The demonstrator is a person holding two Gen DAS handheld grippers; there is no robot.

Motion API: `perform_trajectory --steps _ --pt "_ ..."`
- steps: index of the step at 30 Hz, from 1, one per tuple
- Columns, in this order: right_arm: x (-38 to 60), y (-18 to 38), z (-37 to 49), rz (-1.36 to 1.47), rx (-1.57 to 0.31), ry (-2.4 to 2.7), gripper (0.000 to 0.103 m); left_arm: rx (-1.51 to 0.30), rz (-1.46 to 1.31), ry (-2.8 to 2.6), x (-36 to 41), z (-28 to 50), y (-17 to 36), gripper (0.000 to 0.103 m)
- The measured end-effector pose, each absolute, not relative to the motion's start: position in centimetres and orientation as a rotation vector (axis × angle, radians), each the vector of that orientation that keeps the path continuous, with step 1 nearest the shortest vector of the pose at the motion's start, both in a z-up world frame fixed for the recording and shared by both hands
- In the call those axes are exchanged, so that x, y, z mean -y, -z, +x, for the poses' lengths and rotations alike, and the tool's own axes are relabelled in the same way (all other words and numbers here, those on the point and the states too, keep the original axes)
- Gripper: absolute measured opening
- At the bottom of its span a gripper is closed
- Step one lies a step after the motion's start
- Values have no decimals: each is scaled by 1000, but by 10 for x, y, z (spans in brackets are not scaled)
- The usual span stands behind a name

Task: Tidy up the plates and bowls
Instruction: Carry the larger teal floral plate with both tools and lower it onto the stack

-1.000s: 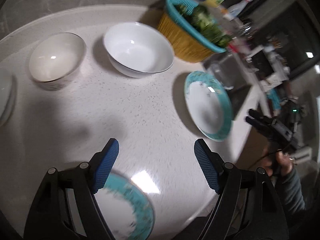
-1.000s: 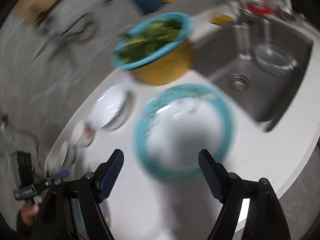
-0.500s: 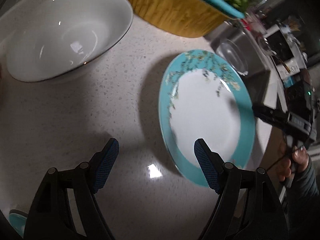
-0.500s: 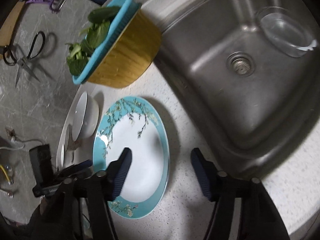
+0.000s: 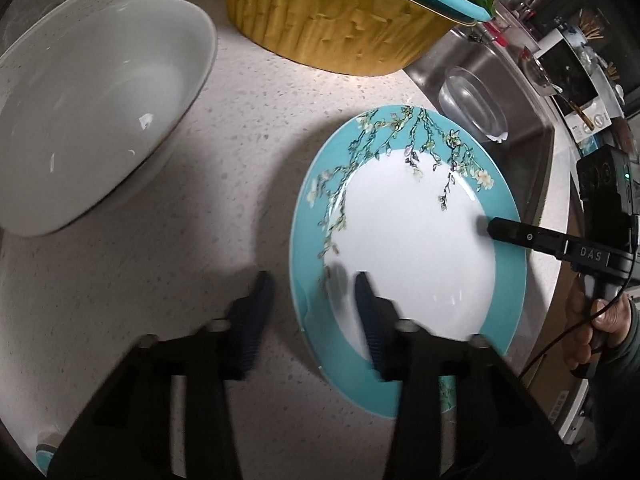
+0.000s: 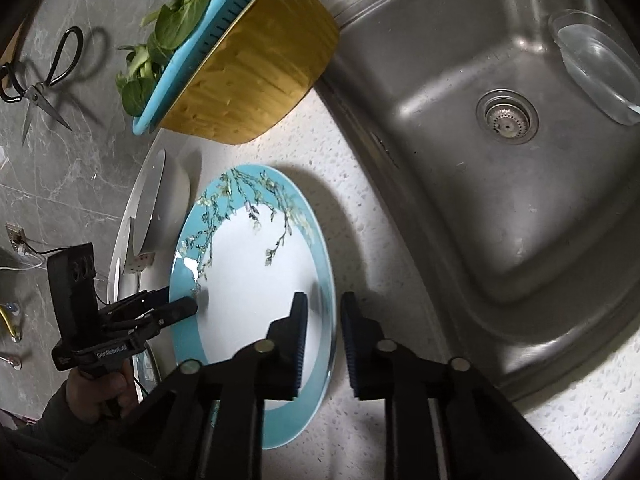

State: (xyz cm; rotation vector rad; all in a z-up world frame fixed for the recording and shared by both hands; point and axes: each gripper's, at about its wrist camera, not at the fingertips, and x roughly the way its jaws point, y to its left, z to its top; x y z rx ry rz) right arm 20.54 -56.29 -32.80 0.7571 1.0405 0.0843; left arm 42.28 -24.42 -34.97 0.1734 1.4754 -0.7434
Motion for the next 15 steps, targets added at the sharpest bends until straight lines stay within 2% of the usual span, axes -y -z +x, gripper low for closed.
perform_trajectory --steps 7,15 --pt "564 329 208 756 -1067 -74 9 -1488 188 741 256 423 354 17" --pt "561 327 210 778 -1098 -25 11 -1497 158 723 238 424 351 16"
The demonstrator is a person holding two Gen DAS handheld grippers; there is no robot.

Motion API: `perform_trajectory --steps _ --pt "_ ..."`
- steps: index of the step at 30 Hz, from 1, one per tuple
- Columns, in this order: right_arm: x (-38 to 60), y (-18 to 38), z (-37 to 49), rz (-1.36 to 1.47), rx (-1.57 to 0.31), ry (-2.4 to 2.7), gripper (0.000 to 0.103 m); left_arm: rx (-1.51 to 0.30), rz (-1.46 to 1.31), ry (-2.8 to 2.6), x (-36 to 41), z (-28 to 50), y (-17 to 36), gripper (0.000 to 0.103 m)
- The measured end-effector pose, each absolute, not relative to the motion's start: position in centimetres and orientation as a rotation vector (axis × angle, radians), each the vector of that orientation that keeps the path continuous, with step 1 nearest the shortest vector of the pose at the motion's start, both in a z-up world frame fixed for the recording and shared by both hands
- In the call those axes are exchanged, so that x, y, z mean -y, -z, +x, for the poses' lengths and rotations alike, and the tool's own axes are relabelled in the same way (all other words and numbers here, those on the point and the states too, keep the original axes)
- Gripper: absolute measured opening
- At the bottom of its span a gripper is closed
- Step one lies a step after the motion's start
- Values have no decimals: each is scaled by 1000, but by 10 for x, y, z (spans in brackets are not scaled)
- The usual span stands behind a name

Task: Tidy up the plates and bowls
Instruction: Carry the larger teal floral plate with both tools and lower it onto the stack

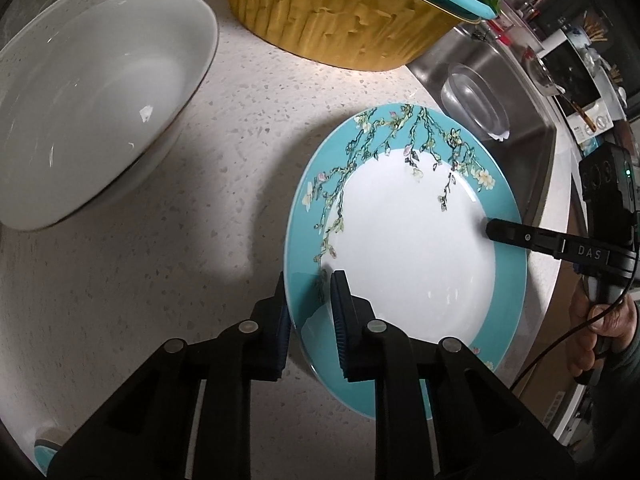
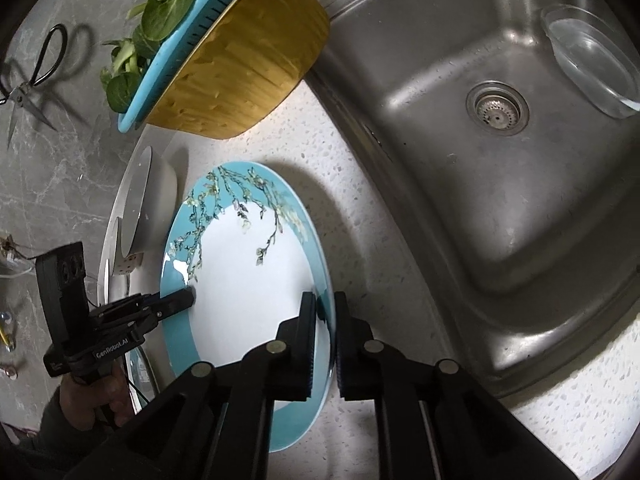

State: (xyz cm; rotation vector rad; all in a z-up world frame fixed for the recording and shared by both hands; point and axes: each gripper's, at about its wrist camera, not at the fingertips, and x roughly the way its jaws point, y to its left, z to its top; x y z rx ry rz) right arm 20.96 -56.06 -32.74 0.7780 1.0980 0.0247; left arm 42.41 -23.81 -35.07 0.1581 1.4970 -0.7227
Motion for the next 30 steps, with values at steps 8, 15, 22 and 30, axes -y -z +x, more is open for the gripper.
perform_trajectory --steps 8,15,22,30 --pt "551 321 209 806 -1118 -1 11 -1497 116 696 220 425 337 16" --pt "532 296 212 780 -1101 -24 12 -1464 63 679 184 426 307 16" --pt "480 268 225 718 -1107 -126 12 -1387 -43 604 101 419 259 17" --pt "370 253 253 590 -1152 -320 12 -1347 -129 408 -30 387 230 17"
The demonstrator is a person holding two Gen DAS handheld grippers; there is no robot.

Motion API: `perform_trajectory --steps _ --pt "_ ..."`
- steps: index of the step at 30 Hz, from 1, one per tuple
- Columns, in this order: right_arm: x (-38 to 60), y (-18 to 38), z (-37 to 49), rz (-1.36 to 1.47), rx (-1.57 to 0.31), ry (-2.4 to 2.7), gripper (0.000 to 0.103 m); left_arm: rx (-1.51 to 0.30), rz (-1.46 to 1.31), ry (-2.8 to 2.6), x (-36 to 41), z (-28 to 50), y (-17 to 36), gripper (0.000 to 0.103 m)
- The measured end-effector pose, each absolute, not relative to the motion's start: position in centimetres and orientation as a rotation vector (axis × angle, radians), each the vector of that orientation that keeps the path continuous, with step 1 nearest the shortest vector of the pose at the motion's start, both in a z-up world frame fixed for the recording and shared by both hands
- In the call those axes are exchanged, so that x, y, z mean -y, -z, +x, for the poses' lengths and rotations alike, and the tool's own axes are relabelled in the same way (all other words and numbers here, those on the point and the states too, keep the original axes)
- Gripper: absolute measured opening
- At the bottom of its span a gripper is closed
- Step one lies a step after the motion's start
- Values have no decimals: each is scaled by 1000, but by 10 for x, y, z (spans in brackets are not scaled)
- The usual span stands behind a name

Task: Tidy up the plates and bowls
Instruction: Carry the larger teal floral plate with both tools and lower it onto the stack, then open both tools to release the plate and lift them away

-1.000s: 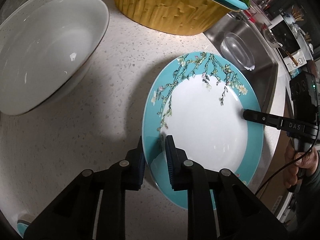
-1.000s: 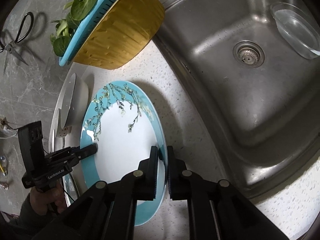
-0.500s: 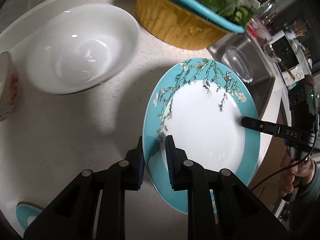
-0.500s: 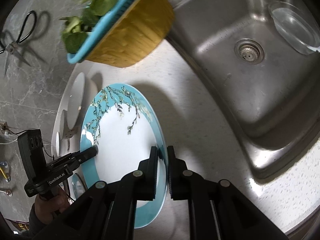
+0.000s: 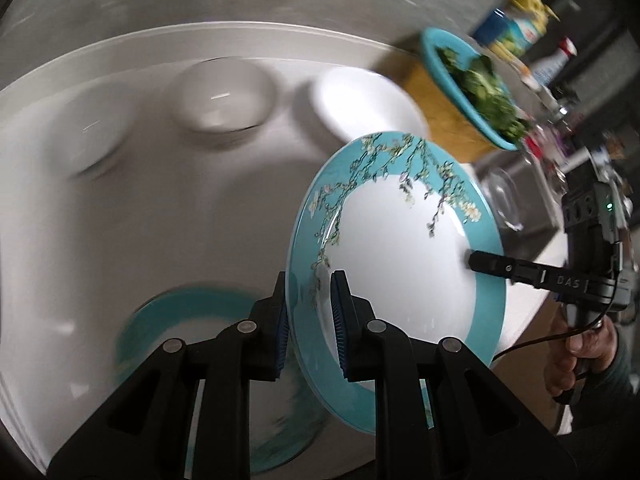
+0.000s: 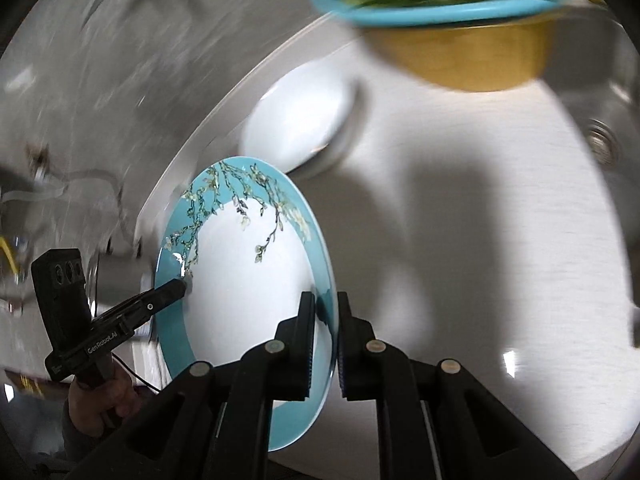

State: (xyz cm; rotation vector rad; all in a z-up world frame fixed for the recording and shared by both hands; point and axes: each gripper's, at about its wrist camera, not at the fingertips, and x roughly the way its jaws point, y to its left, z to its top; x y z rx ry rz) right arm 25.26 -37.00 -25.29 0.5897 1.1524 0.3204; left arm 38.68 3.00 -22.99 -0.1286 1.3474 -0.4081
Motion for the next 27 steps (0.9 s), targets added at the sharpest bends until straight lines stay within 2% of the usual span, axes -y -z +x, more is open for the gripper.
perform_trajectory --steps 8,12,16,27 --pt "259 262 264 437 -1239 -476 12 -1369 -184 225 -143 334 245 17" --pt "224 273 263 339 -1266 -498 12 -1378 -201 173 -172 318 257 17" --pt "203 283 258 272 -1274 -492 13 -1381 -188 156 -186 306 270 17" --pt "170 292 250 25 -1221 -414 19 -1400 -137 145 -162 293 302 22"
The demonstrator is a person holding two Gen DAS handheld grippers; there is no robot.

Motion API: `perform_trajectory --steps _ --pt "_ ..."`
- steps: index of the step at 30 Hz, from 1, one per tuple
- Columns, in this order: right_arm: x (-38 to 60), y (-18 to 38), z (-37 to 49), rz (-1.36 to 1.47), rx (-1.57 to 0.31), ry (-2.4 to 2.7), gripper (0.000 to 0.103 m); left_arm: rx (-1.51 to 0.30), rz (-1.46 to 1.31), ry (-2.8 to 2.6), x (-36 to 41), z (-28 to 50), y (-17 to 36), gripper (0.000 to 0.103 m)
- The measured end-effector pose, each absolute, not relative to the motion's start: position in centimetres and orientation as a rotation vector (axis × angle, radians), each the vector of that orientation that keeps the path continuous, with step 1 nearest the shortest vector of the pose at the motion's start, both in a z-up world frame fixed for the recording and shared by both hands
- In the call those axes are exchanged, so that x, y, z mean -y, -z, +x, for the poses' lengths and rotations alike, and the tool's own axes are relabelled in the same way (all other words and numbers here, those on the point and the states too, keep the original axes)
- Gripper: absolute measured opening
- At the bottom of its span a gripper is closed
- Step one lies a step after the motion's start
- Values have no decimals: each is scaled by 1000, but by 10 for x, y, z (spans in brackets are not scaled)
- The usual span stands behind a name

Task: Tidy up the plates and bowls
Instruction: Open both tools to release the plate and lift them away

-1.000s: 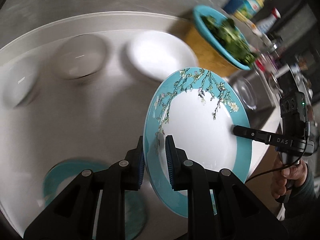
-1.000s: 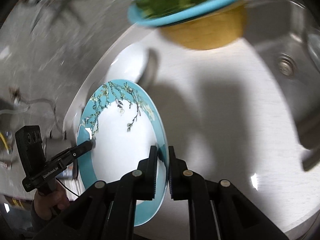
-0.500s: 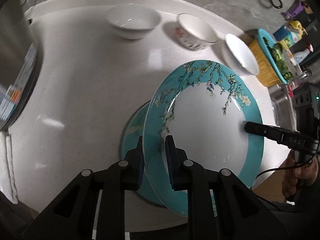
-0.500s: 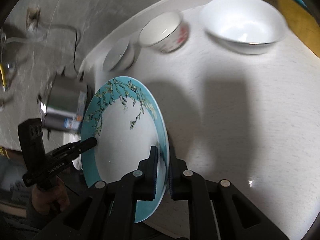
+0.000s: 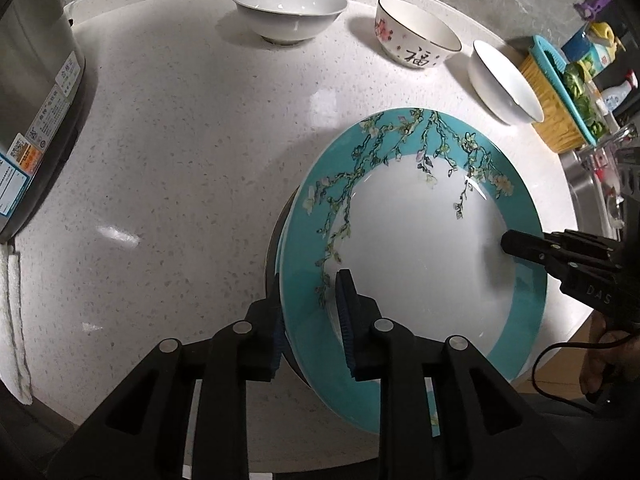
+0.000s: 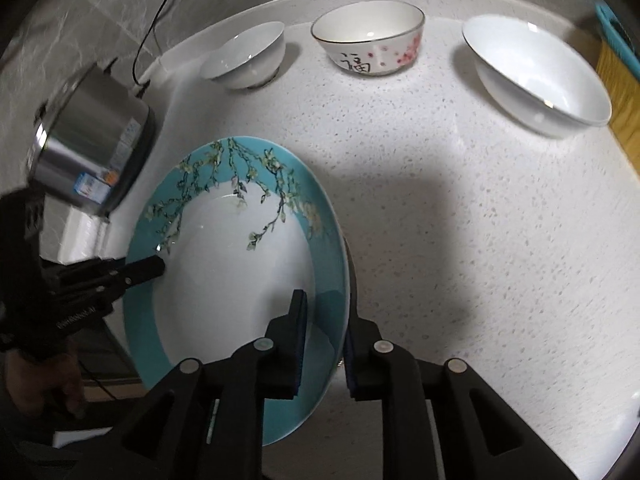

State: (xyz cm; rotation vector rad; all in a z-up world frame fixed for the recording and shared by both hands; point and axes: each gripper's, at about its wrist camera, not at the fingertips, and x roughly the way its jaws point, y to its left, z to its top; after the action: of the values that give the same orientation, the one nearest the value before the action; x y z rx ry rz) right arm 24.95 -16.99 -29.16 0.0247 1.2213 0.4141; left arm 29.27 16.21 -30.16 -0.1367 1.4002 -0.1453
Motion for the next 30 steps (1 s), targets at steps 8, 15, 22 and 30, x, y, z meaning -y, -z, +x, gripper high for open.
perform_trajectory --steps 8,15,22,30 --pt "167 296 244 -70 -1189 -367 23 -1393 -104 154 -149 295 313 22" --pt "166 304 242 -102 -1183 -345 26 -1384 -63 157 -141 294 314 22" --pt "161 307 240 -144 -1154 -347 26 -1367 -36 158 -140 294 314 25" --pt "153 306 233 -229 -1120 -334 28 -1353 -19 182 -134 294 315 41"
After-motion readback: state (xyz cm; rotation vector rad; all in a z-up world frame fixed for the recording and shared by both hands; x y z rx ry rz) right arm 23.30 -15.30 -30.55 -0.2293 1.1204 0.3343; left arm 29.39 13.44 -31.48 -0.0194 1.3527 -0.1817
